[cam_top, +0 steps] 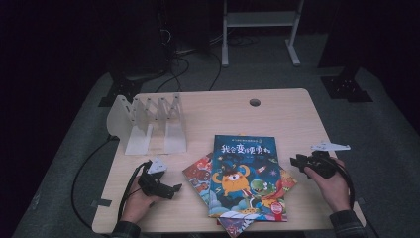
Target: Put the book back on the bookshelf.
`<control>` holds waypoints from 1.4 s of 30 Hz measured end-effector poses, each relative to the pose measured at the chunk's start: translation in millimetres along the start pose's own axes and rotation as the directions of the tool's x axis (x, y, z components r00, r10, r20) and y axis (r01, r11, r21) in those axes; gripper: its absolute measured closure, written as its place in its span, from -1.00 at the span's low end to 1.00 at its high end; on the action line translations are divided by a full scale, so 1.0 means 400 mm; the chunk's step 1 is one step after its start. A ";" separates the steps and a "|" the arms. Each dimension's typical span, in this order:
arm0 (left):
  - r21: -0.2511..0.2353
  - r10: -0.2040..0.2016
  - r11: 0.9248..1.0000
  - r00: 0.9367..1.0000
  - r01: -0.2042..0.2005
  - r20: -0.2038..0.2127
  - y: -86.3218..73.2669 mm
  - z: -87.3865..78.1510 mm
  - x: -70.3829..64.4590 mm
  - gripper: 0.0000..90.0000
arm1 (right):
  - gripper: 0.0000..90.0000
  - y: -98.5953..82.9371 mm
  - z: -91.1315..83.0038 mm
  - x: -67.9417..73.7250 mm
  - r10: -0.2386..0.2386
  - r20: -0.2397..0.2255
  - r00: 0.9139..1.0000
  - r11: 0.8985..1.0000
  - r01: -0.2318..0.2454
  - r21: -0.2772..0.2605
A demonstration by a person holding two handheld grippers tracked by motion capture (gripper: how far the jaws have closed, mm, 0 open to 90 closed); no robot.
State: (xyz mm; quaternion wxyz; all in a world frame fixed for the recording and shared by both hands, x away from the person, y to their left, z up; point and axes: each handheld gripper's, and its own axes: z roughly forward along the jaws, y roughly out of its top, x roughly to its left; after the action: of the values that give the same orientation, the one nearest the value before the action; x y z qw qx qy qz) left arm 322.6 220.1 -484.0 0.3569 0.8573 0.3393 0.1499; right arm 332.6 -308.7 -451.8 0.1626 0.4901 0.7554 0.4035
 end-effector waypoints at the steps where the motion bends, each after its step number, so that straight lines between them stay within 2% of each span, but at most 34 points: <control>1: 0.000 0.000 1.000 1.000 0.000 0.000 0.000 0.000 0.000 -1.00 | 0.37 0.004 0.005 0.003 -0.003 -0.002 1.000 1.000 0.003 0.003; 6: -0.001 -0.002 1.000 1.000 0.002 -0.001 -0.001 -0.001 0.000 -1.00 | 0.27 0.034 0.032 0.028 -0.020 -0.033 0.999 1.000 0.020 -0.018; 9: -0.001 -0.002 1.000 1.000 0.002 -0.001 -0.001 -0.001 0.000 -1.00 | 0.22 0.043 0.041 0.036 -0.016 -0.050 0.999 0.999 0.014 -0.032; 11: -0.001 -0.002 1.000 1.000 0.002 -0.001 -0.001 -0.001 0.000 -1.00 | 0.17 0.054 0.056 0.051 -0.023 -0.056 0.998 1.000 0.022 -0.021; 15: -0.001 -0.002 1.000 1.000 0.002 -0.001 -0.001 -0.001 0.000 -1.00 | 0.13 0.065 0.070 0.060 -0.028 -0.062 0.998 1.000 0.027 -0.016; 22: -0.001 -0.004 1.000 1.000 0.004 -0.001 -0.001 -0.001 -0.001 -1.00 | 0.06 0.072 0.109 0.071 -0.025 -0.089 0.996 0.999 0.027 0.028; 25: -0.002 -0.004 1.000 1.000 0.004 -0.001 -0.001 -0.001 -0.001 -1.00 | 0.04 0.075 0.115 0.076 -0.028 -0.092 0.995 0.999 0.030 0.027; 33: -0.001 -0.004 1.000 1.000 0.004 -0.001 -0.001 -0.001 0.000 -1.00 | 0.06 0.084 0.128 0.088 -0.058 -0.098 0.994 0.998 0.060 0.023; 35: -0.001 -0.003 1.000 1.000 0.003 -0.001 -0.001 -0.001 0.000 -1.00 | 0.06 0.095 0.135 0.098 -0.087 -0.091 0.992 0.995 0.090 0.033; 40: 0.000 -0.003 1.000 1.000 0.003 -0.002 -0.001 -0.001 0.000 -1.00 | 0.05 0.109 0.153 0.119 -0.118 -0.100 0.988 0.992 0.122 0.035; 42: 0.002 0.000 1.000 1.000 0.000 -0.001 -0.001 -0.002 0.000 -1.00 | 0.05 0.112 0.161 0.126 -0.116 -0.108 0.987 0.992 0.120 0.033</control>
State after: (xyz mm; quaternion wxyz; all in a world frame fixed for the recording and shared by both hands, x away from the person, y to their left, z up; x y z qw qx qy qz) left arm 322.2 220.7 -483.9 0.3557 0.8576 0.3399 0.1500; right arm 377.6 -227.0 -449.7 0.1362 0.4255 0.7983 0.4038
